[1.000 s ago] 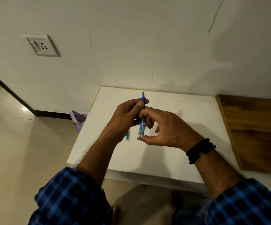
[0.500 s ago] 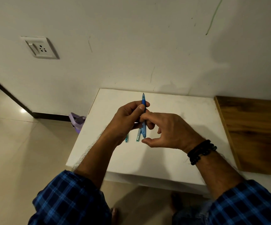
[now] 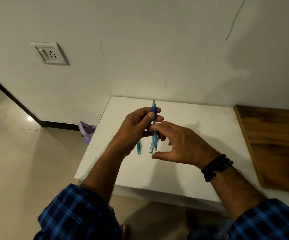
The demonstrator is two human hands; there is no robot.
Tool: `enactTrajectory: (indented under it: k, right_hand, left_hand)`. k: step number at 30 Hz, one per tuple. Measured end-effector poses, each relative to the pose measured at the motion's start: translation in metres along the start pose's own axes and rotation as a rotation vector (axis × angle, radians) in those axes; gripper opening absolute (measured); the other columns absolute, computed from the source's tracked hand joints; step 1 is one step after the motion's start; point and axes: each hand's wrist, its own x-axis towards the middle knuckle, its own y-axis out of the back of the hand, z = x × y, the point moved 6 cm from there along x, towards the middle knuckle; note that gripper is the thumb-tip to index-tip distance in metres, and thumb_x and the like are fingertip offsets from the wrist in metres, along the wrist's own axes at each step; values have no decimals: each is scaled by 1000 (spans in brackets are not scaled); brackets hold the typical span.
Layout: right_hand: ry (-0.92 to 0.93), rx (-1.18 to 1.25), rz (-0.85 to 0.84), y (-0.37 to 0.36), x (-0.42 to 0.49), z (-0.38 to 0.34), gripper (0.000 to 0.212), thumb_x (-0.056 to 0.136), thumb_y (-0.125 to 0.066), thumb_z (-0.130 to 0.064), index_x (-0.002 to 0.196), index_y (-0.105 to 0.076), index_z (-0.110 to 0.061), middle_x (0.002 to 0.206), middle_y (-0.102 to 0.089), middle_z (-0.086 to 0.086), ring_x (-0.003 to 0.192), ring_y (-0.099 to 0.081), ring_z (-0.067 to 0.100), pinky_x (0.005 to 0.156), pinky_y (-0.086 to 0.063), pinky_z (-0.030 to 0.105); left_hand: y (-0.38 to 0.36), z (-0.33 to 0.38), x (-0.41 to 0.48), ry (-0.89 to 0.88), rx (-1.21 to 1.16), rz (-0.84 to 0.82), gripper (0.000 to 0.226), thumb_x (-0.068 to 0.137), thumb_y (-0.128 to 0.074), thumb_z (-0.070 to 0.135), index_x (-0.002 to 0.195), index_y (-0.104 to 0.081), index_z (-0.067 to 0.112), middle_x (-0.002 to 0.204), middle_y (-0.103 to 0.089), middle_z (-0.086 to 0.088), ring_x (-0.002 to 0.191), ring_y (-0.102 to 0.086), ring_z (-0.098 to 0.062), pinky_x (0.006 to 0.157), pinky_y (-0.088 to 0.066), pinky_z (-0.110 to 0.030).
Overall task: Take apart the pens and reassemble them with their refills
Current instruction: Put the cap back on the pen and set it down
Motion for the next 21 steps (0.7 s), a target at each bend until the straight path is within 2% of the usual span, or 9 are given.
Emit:
enactTrajectory:
  k: [4, 6, 10, 14, 21]
  right_hand:
    - [8, -10, 40, 5, 0, 0, 56, 78, -79, -53, 123, -56, -27, 97, -54, -22, 71, -50, 2, 69, -36, 0]
    - [35, -21, 65, 7, -1, -1, 55, 76, -81, -50, 120, -60, -24, 93, -60, -17, 70, -49, 2, 70, -35, 0]
    - [126, -47, 132, 12, -1, -6, 51, 73, -85, -48, 112, -68, -19, 90, -73, -7, 71, -55, 1, 70, -34, 2]
    - [201, -90, 162, 13, -2, -7, 50, 73, -85, -49, 109, -72, -18, 87, -75, -4, 69, -65, 7, 69, -40, 10]
    - [283, -147, 235, 13, -5, -9, 48, 74, -85, -47, 108, -73, -16, 84, -75, -3, 67, -65, 10, 67, -45, 16]
  left_hand:
    - [-3, 1, -1, -6, 22, -65, 28, 108, -41, 22, 125, -62, 15, 100, -73, 4, 87, -73, -16, 78, -57, -25]
    - [-4, 2, -2, -3, 40, -99, 27, 108, -40, 22, 122, -62, 17, 98, -72, 7, 84, -72, -14, 77, -56, -24]
    - [-6, 2, -3, 11, 55, -140, 25, 108, -39, 24, 117, -62, 20, 96, -69, 9, 78, -70, -10, 75, -53, -23]
    - [-8, 1, -4, 9, 60, -171, 25, 108, -39, 25, 116, -62, 20, 97, -67, 7, 82, -70, -14, 78, -53, -25]
    - [-9, 2, -6, -10, 45, -191, 25, 108, -38, 24, 116, -60, 16, 94, -67, 8, 77, -71, -14, 76, -55, -24]
